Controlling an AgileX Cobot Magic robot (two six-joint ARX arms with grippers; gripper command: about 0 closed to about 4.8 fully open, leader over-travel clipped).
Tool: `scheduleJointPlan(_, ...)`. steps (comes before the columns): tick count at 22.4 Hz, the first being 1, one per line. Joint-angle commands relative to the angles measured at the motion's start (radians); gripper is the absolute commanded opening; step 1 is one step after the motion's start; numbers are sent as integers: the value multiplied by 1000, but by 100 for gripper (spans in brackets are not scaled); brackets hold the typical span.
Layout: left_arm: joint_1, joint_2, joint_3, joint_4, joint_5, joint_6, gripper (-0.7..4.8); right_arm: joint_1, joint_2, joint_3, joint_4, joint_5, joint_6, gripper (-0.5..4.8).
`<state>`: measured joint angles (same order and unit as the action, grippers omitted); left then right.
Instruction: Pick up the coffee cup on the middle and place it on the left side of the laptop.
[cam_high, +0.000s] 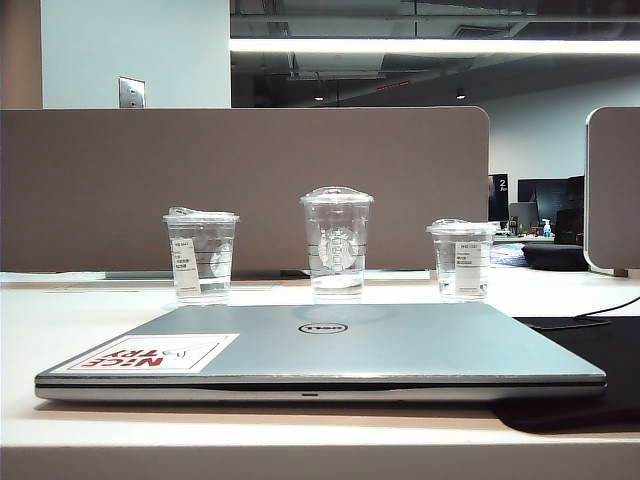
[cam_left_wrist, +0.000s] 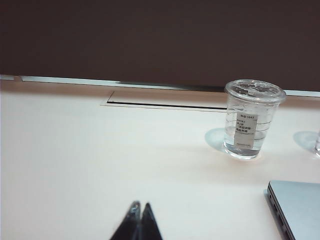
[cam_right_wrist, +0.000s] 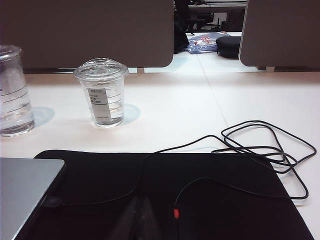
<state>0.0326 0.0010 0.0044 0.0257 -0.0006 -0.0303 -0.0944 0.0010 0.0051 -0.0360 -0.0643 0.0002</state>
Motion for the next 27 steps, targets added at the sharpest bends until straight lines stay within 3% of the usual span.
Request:
scheduleJointPlan(1,0,0,3,13,4,4,-5,1,-2,-4,16,-2,0,-5)
scheduleJointPlan(5,0,0,3,13,4,4,-5,18,-2,-4,16,-1,0,-5)
scheduleJointPlan(9,-1,0,3,17,7,-24,-5,98,18,-4,18,2,-1,-5)
scheduleJointPlan(10,-1,0,3,31,49,-92,-5,160,51,-4,18,2,0,-5)
scheduleJointPlan(11,-1,0,3,63,159,-148,-5,237,97,-4,17,2,0,-5)
scheduleJointPlan(12,-4,0,3,124,329,-192,-5,311,135,-4,16,1,0,-5)
scheduleJointPlan(15,-41,1,12,218,425,-233,-5,404,175,-4,15,-2,0,-5)
scheduleJointPlan(18,-145,53,72,224,360,-223,-5,479,223,-4,15,-2,0,-5)
scheduleJointPlan(22,-352,404,159,386,278,-23,-3,528,278,-4,13,-2,0,-5)
scheduleJointPlan(23,-400,546,181,477,256,35,33,536,278,-4,12,-2,-1,-5)
scheduleJointPlan(24,-433,674,206,562,243,77,118,540,278,-4,10,-2,0,-5)
scheduleJointPlan(25,-460,827,240,660,240,103,240,539,278,-4,10,-3,-1,-5)
scheduleJointPlan(27,-478,1123,334,833,240,101,414,537,278,-4,10,-2,0,-5)
